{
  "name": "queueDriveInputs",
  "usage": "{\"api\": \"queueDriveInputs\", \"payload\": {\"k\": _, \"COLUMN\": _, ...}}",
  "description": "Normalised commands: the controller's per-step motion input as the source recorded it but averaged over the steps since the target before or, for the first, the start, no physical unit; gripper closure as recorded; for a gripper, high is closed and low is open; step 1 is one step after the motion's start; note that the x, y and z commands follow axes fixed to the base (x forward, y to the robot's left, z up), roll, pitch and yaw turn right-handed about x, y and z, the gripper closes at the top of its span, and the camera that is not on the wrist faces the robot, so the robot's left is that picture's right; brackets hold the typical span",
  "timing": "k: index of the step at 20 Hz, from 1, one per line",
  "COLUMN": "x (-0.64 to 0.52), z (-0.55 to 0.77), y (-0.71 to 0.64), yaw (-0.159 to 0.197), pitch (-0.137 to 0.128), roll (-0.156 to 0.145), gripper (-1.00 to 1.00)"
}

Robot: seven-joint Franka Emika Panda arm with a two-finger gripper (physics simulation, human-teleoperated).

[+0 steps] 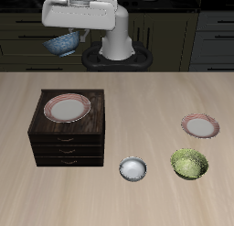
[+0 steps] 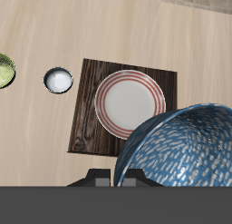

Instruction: Place the blue bowl onto the plate that is on top of the cabinet

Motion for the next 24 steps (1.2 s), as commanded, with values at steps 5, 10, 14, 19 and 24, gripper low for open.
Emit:
{"api": "queueDriveInputs", "payload": {"k": 5, "x": 0.2, "z": 0.04, "y": -0.03, "yaw": 0.007, "pitch": -0.006, "roll": -0.024, "gripper": 1.0}}
{"api": "queueDriveInputs", "payload": {"k": 10, "x": 0.29, "z": 0.03, "y": -0.05, "yaw": -0.004, "pitch": 0.001, "roll": -0.005, "gripper": 1.0}}
{"api": "queueDriveInputs", "payload": {"k": 14, "x": 0.14, "z": -0.07, "y": 0.04, "yaw": 0.044, "pitch": 0.019, "roll": 0.0, "gripper": 1.0}}
{"api": "queueDriveInputs", "payload": {"k": 19, "x": 0.14, "z": -0.1, "y": 0.04, "yaw": 0.054, "pitch": -0.002, "roll": -0.002, "gripper": 1.0}}
{"api": "queueDriveInputs", "payload": {"k": 24, "x": 0.2, "z": -0.07, "y": -0.08, "yaw": 0.003, "pitch": 0.006, "roll": -0.022, "gripper": 1.0}}
